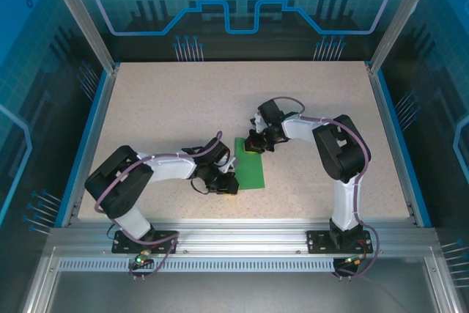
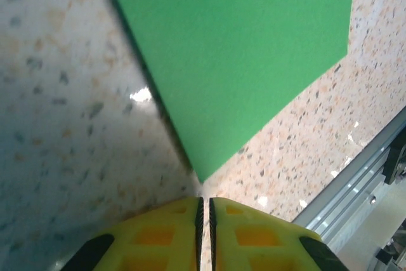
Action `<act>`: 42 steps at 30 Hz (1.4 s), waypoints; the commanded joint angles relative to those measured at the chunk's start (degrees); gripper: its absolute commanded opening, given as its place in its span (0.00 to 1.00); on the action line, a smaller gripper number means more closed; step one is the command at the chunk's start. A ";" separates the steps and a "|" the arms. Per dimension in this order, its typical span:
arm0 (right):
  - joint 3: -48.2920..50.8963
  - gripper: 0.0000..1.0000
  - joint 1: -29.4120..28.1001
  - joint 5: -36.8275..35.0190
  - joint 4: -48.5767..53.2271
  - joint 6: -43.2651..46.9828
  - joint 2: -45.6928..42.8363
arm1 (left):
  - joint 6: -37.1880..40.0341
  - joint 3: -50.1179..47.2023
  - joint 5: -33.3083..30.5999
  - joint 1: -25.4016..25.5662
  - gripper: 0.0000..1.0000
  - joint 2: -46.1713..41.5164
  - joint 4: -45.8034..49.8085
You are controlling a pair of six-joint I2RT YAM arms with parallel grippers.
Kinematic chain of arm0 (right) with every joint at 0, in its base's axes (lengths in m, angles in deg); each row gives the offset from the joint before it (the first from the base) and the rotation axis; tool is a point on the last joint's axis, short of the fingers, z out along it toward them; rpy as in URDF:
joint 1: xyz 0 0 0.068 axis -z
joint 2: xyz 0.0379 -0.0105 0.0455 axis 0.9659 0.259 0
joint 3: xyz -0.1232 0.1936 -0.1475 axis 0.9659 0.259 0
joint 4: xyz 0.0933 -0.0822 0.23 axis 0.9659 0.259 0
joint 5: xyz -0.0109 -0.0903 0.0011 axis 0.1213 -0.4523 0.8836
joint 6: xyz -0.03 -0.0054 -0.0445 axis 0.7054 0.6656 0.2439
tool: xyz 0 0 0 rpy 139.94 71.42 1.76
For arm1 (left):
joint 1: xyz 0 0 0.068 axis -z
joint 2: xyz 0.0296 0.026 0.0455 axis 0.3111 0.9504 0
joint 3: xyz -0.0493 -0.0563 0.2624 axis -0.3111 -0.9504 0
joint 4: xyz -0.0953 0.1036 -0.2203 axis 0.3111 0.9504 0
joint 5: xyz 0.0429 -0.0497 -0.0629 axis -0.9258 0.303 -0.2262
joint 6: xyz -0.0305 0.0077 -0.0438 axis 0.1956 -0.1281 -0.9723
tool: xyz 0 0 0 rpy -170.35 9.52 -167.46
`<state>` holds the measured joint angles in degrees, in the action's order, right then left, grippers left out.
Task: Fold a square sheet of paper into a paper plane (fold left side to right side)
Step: First fold the square sheet of paper in half at the center of the table, then hold the square sheet of paper at the center of the table.
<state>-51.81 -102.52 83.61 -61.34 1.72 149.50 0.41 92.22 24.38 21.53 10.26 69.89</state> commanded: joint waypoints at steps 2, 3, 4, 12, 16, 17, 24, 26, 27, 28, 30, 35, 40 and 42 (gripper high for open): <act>1.46 0.00 1.17 -5.23 3.40 1.08 3.01 | 1.35 1.13 -1.12 -1.67 0.15 -6.55 5.14; 1.55 0.00 1.17 -5.22 3.38 1.29 2.81 | 1.45 1.46 -1.19 -2.64 0.16 -7.60 5.62; 1.63 0.00 1.23 -5.31 3.38 1.26 2.65 | 1.35 1.72 -1.17 -4.20 0.16 -8.68 5.90; 2.17 0.00 1.13 -5.00 2.84 1.43 2.34 | 3.26 7.55 1.11 -9.75 0.20 -5.57 3.46; 2.26 0.00 1.06 -4.65 2.43 1.35 2.39 | 2.51 10.65 3.37 -9.77 0.19 0.67 -0.67; 2.26 0.00 1.07 -4.53 2.29 1.34 2.49 | 2.18 11.55 3.94 -9.77 0.18 2.16 -1.55; 1.92 0.00 1.01 -4.29 2.33 1.34 2.55 | 2.77 17.46 3.76 -7.77 0.17 10.49 -1.81; 1.93 0.00 0.99 -4.17 2.33 1.34 2.53 | 2.69 17.94 3.08 -7.70 0.17 12.25 -1.98; 1.97 0.00 0.99 -4.08 2.25 1.34 2.53 | 2.58 18.18 2.76 -7.67 0.17 12.83 -1.90; 1.99 0.00 0.98 -4.11 2.24 1.34 2.51 | 2.45 18.30 2.48 -7.71 0.17 13.52 -1.94; 1.99 0.00 0.99 -3.97 2.08 1.34 2.55 | 2.03 18.39 1.95 -7.63 0.17 14.66 -2.07; 2.56 0.00 0.99 -3.13 0.55 1.26 1.80 | 1.30 18.55 1.60 -7.55 0.17 16.82 -1.90; 3.81 0.02 0.99 -1.38 -3.67 0.88 -0.65 | 0.90 18.05 0.30 -7.21 0.17 17.77 -0.93; 4.08 0.03 0.94 -1.35 -4.77 1.22 -2.04 | 0.63 17.59 -0.27 -7.01 0.17 17.73 -0.67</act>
<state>-49.58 -102.30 84.70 -64.92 2.12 148.60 1.72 109.53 26.13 13.97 26.37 67.66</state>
